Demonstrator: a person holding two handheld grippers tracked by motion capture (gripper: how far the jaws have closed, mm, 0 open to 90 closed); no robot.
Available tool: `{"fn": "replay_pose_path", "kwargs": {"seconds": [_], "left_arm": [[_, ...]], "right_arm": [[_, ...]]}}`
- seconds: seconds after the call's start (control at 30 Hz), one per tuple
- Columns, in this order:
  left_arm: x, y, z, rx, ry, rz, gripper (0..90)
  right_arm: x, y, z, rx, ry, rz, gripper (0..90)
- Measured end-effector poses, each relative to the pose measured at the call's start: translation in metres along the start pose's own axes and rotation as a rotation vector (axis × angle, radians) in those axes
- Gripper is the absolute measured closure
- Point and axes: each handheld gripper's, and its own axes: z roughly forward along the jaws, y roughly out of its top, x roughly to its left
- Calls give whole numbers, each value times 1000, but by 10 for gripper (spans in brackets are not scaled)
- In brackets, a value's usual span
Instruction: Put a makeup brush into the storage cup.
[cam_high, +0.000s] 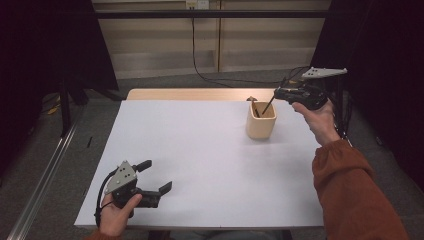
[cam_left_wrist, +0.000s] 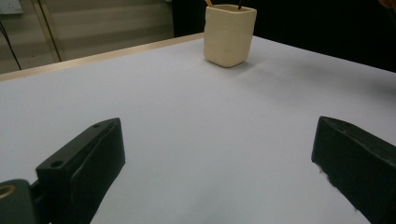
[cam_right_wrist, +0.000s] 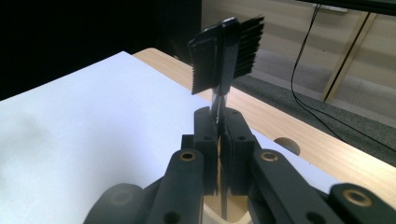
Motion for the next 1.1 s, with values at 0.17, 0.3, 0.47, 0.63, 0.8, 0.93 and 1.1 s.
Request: {"fn": "replay_pose_path", "kwargs": {"seconds": [0.17, 0.3, 0.47, 0.63, 0.8, 0.93, 1.1], "left_arm": [[1, 0, 0, 1, 1, 0, 26], [0, 0, 0, 4, 0, 2, 26], [-2, 2, 0, -3, -2, 9, 26], [0, 1, 0, 0, 2, 6, 26], [-1, 1, 0, 3, 0, 4, 26], [-1, 0, 1, -1, 0, -3, 26], [-1, 0, 1, 2, -4, -1, 26]], "right_arm": [[-2, -6, 5, 16, 0, 6, 858], [-4, -11, 9, 26, 3, 13, 858], [-4, -16, 14, 36, 6, 21, 858], [-3, -18, 19, 33, 14, 29, 858], [-3, -27, 26, 50, 17, 40, 858], [-3, -30, 28, 54, 20, 45, 858], [-2, -34, 32, 53, 24, 52, 858]]}}
